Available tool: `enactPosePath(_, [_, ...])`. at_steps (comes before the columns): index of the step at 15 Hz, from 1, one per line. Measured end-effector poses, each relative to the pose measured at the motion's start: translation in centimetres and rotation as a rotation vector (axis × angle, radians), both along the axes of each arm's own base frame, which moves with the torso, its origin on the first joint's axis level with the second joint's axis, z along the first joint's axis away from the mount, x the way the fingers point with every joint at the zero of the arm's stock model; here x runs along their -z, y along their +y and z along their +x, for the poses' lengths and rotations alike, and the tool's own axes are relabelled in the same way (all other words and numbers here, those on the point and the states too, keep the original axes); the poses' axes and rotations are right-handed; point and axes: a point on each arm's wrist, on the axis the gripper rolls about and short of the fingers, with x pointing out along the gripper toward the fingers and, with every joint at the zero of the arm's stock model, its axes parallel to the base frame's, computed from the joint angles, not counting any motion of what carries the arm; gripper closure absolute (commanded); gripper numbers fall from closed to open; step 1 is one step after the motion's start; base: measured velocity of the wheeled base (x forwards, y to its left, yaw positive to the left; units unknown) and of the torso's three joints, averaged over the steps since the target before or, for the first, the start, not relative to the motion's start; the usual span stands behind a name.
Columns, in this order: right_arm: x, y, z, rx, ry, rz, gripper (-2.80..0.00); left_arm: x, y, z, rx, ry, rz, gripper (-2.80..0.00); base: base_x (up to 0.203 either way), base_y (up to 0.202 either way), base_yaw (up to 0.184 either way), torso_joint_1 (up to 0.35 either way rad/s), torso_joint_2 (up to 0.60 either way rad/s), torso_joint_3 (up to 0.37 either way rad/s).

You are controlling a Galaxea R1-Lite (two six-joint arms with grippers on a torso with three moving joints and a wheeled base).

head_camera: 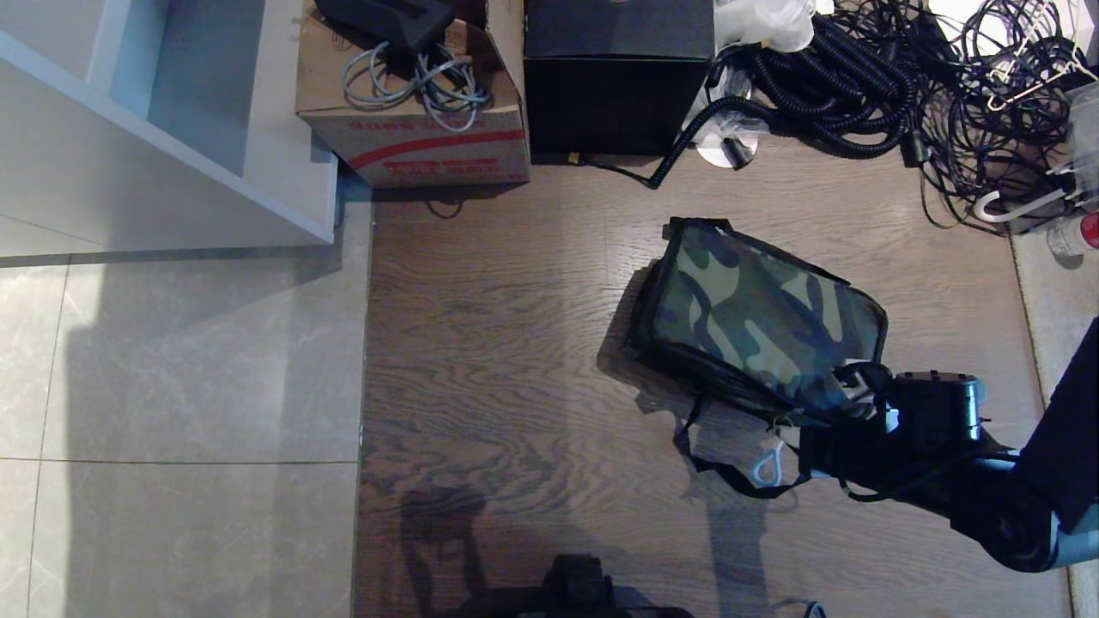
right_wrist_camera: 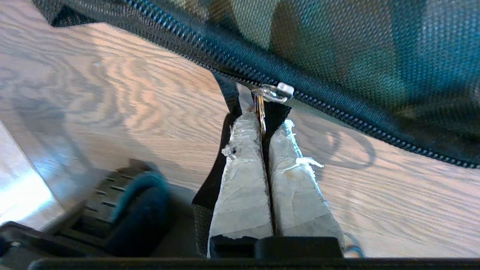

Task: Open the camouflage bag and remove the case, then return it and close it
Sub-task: Open the top of the storage box

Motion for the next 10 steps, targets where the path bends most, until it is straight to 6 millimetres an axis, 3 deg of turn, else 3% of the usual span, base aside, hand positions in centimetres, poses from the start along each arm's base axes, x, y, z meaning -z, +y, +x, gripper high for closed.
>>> enactPosePath(3, [-0.16,-0.46,-0.03,0.012,-0.008,-0.004,0.00,0.00,0.00,0.00,0.000,0.000,0.000,0.00,0.000,0.000,0.000,0.000,0.00,0.000])
enactPosePath(4, [-0.16,-0.47,0.00,0.015,-0.010,0.002,-2.80,0.00,0.00,0.00,0.000,0.000,0.000,0.00,0.000,0.000,0.000,0.000,0.00,0.000])
enactPosePath(10, [0.48,-0.46,0.07,0.021,-0.006,0.010,-2.80,0.00,0.00,0.00,0.000,0.000,0.000,0.00,0.000,0.000,0.000,0.000,0.00,0.000])
